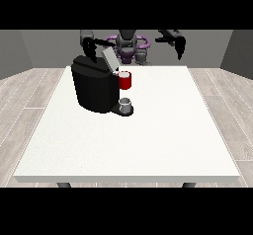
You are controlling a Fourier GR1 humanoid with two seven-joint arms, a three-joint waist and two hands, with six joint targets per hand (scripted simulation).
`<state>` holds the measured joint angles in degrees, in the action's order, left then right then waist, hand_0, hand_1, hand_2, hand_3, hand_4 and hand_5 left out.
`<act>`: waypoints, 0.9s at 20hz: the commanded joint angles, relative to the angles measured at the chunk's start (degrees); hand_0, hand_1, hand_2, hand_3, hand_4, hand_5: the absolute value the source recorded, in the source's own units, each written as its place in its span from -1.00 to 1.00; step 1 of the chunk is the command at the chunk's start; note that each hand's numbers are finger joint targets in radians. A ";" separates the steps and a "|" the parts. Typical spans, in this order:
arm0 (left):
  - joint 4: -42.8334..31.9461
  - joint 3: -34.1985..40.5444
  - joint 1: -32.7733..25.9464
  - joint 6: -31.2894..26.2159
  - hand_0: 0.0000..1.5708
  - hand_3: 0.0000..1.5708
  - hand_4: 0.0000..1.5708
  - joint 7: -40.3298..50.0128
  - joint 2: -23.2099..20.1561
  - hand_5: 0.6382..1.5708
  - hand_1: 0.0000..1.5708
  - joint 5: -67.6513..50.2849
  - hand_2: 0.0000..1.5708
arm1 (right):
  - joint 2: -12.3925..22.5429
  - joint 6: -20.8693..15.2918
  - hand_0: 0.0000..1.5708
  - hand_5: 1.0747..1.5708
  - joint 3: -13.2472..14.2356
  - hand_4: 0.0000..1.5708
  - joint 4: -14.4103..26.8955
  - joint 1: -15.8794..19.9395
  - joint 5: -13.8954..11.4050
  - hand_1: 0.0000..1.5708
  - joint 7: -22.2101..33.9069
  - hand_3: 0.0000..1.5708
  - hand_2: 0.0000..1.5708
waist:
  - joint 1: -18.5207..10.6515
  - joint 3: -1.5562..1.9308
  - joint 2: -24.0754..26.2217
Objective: Insert the coffee pod into the coffee machine and close the lid
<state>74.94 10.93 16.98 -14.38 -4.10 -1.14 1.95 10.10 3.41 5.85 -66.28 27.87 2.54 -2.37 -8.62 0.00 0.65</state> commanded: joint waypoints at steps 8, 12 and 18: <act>4.87 0.15 -2.64 -0.73 -1.00 -1.00 -1.00 -0.05 -3.32 1.00 -1.00 -3.53 -1.00 | 0.41 0.20 -1.00 1.00 0.23 -1.00 6.21 7.24 -2.26 -1.00 -1.59 -1.00 -1.00 | 0.26 0.00 -4.58; 5.74 -1.61 -4.10 1.41 -1.00 -1.00 -1.00 0.51 -2.29 1.00 -1.00 -2.65 -1.00 | -1.77 -0.60 -1.00 1.00 -1.51 -1.00 6.56 7.63 -3.71 -1.00 -2.63 -1.00 -1.00 | 1.42 0.00 -3.79; 3.02 -0.60 -2.01 3.81 -1.00 -1.00 -1.00 -1.19 -3.29 1.00 -1.00 -1.74 -1.00 | -2.89 -0.46 -1.00 1.00 -3.24 -1.00 6.62 10.43 -5.09 -1.00 -1.56 -1.00 -1.00 | 2.61 -0.01 -5.02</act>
<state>79.67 10.47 14.51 -12.37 -4.05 -4.71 -0.62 8.72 3.64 4.45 -60.86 37.17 -0.85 -5.50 -6.90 -0.19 -3.47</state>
